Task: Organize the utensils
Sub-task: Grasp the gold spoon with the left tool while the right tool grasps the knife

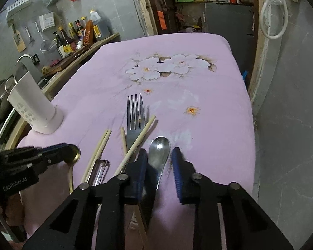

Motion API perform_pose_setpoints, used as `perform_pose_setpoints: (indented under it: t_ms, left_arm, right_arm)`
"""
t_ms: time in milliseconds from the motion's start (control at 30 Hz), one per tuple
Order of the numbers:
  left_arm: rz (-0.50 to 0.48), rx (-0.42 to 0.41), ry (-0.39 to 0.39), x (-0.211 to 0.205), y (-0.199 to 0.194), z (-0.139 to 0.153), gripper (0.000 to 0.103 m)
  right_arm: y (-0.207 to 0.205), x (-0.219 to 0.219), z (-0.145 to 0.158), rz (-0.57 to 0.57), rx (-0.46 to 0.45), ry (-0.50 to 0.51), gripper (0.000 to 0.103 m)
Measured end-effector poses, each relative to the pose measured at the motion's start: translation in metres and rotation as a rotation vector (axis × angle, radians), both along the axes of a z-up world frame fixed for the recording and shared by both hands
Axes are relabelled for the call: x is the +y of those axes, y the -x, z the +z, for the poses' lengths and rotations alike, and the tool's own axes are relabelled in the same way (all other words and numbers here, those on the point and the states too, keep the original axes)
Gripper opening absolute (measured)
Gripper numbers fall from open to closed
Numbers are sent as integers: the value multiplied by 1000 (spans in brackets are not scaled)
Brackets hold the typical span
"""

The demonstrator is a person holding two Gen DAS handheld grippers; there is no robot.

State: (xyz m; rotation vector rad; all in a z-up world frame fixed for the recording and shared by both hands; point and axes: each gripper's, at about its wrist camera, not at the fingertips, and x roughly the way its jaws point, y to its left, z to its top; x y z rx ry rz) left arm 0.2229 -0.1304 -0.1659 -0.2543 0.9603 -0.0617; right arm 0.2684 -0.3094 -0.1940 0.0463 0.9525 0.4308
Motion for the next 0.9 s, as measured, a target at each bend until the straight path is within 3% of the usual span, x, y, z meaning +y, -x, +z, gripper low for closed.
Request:
perform_pose_setpoints:
  t_ms: [200,267,500,733,900]
  left_arm:
    - [3,5,-10,-2,-1,1,6]
    - [5,4,-16,-2,-1,2,6]
    - [30,11,-4,6,1,3,5]
    - [40,2,9,13,4,7,4]
    - [39,-39,-12,17,7,22,4]
  right_arm:
    - [-8,0,3,-12,64,-5,18]
    - [-9,-1,4,-19,69,-28,4]
    - [-10,1,1,-13,113,-65,4]
    - [-2,12,11,50,119,-11,2]
    - [9,5,23,6,98,-5,1]
